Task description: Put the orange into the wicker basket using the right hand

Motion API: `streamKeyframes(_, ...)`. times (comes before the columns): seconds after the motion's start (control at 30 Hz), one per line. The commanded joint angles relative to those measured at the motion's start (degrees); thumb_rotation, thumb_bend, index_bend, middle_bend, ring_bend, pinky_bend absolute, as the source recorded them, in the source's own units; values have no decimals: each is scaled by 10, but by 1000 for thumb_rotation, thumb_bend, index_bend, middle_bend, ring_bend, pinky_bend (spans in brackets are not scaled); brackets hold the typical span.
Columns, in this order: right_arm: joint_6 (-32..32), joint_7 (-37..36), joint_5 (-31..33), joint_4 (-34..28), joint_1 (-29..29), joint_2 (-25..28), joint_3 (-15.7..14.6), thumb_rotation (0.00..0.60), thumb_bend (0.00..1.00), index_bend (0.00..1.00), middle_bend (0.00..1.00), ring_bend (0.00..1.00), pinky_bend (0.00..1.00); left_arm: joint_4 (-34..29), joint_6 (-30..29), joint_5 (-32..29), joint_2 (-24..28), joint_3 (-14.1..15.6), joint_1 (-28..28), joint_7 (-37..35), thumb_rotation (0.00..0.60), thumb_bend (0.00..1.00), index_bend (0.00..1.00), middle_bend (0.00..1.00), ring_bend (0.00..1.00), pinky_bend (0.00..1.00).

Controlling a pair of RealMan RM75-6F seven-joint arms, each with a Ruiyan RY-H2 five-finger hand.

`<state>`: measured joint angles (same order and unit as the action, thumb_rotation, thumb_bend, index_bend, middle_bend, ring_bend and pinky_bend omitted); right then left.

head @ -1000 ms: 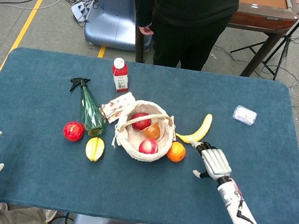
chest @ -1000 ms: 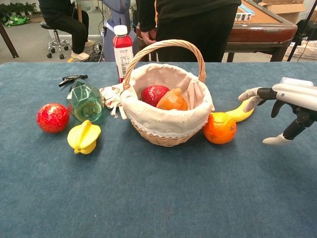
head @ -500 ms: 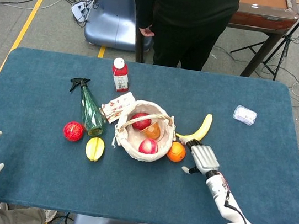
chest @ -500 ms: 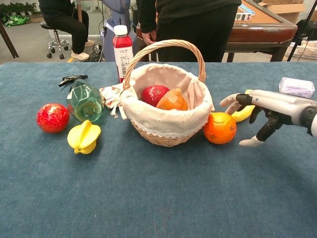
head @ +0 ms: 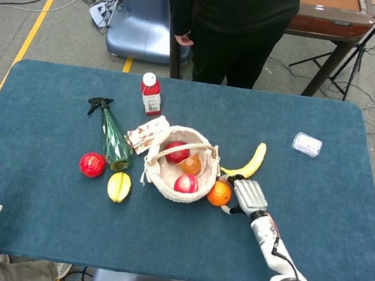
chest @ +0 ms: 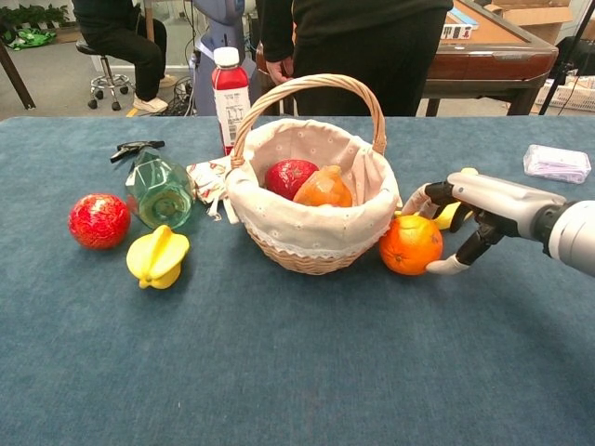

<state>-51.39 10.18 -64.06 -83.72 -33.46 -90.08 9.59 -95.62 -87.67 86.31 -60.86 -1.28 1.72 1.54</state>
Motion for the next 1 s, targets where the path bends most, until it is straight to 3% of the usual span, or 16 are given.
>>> streamKeyframes(0.03,-13,-10,-22,-17,8,17,-9,600,228,385,363,222,343,1,-2,1,0,0,-1,-2,600,246,211,0,0,40)
streamKeyframes(0.33,-111,-11,-106,-138,61,131,-38,600,229,385,371,222,343,3,0,2,-1,1,-1,-3,600,246,212,0,0,40)
streamKeyframes(0.5,-156,-7,-144,-188,77,166,-37,600,230,385,371,222,343,1,2,7,-3,1,2,1,600,246,212,0,0,40)
streamKeyframes(0.87,-134,38,-132,-195,28,104,2,600,230,364,297,222,343,-7,-3,10,2,1,1,3,600,246,212,0,0,40)
streamKeyframes(1.0,-121,74,-117,-192,10,85,9,600,230,173,181,171,343,-6,-4,8,2,2,-1,3,600,246,212,0,0,40)
